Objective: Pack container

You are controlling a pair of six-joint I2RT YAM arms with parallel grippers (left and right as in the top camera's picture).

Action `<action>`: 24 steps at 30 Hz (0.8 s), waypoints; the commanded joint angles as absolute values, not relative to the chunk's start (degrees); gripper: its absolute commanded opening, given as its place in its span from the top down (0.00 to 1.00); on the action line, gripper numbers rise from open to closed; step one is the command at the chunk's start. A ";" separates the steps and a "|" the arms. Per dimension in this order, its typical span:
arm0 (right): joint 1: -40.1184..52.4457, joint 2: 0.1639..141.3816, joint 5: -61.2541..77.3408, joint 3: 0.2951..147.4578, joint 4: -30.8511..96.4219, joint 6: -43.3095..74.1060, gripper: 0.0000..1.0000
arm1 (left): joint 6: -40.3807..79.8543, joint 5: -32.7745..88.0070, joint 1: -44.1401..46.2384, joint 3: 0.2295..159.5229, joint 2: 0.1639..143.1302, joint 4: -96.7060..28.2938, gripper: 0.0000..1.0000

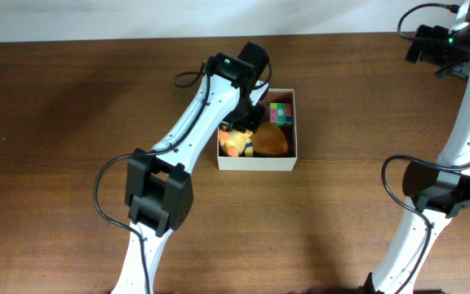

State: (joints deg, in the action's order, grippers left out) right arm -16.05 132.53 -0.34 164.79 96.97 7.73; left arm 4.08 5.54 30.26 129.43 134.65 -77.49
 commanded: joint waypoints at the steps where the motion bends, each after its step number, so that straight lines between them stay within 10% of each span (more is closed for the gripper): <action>1: -16.14 132.49 -0.08 165.16 97.32 8.25 0.01 | 2.96 5.10 30.22 135.81 135.06 -80.23 0.98; 7: -16.14 132.49 -0.08 165.16 97.32 8.25 0.01 | 2.98 4.64 30.09 142.52 134.85 -83.70 0.97; 19: -16.14 132.49 -0.05 165.16 97.32 8.25 0.01 | 10.74 4.78 21.06 150.32 132.25 -91.26 0.62; 21: -16.14 132.49 -0.08 165.16 97.32 8.25 0.01 | 12.25 4.97 19.27 150.32 131.00 -91.68 0.50; 22: -16.14 132.49 -0.05 165.16 97.32 8.25 0.01 | 12.78 4.97 18.46 150.32 130.45 -91.90 0.07; 24: -16.14 132.49 -0.08 165.16 97.32 8.25 0.01 | 15.16 4.91 16.25 150.32 129.34 -92.62 0.01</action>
